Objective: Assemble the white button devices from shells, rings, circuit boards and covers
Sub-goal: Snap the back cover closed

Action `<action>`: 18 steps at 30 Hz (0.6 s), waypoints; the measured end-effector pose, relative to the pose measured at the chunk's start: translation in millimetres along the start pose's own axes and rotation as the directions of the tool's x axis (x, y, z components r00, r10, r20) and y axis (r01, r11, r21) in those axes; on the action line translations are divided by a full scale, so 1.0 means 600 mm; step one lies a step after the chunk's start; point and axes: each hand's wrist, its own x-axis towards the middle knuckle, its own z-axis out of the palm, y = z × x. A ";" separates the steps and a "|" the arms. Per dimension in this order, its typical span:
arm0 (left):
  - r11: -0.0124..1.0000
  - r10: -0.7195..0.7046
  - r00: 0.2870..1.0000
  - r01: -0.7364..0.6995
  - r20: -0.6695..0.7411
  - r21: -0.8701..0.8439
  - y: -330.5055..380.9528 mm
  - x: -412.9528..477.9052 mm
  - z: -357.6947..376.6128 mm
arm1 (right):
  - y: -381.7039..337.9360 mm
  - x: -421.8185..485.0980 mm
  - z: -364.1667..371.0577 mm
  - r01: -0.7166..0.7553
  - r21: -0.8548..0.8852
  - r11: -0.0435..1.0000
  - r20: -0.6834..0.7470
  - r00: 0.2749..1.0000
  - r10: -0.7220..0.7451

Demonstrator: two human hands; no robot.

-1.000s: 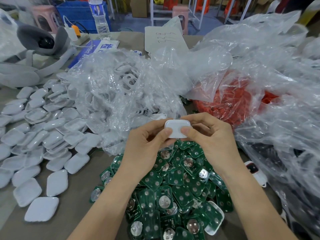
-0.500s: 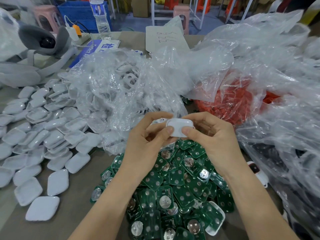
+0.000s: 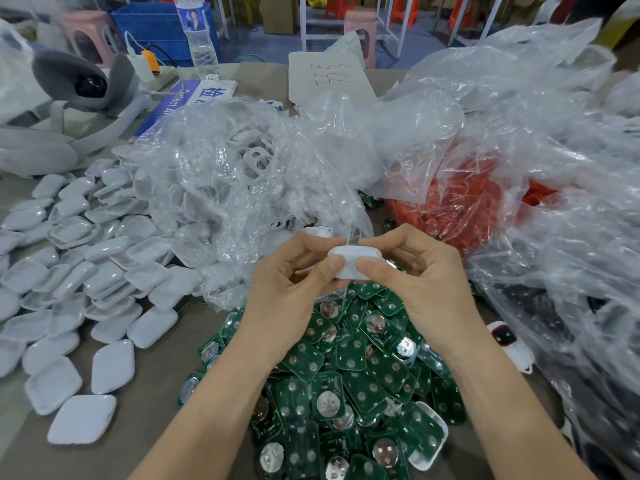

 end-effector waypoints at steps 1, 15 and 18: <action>1.000 -0.002 1.000 0.002 -0.007 0.011 0.000 0.000 -0.001 | 0.001 0.000 0.000 0.004 -0.005 1.000 0.008 1.000 -0.004; 0.997 -0.059 0.998 0.058 0.028 0.047 0.001 0.003 0.002 | 0.002 0.001 0.001 -0.070 0.083 0.994 -0.040 0.996 0.074; 0.997 -0.066 0.998 0.066 0.004 0.036 0.000 0.004 0.000 | 0.001 0.002 -0.003 -0.092 0.046 0.995 0.010 0.996 0.092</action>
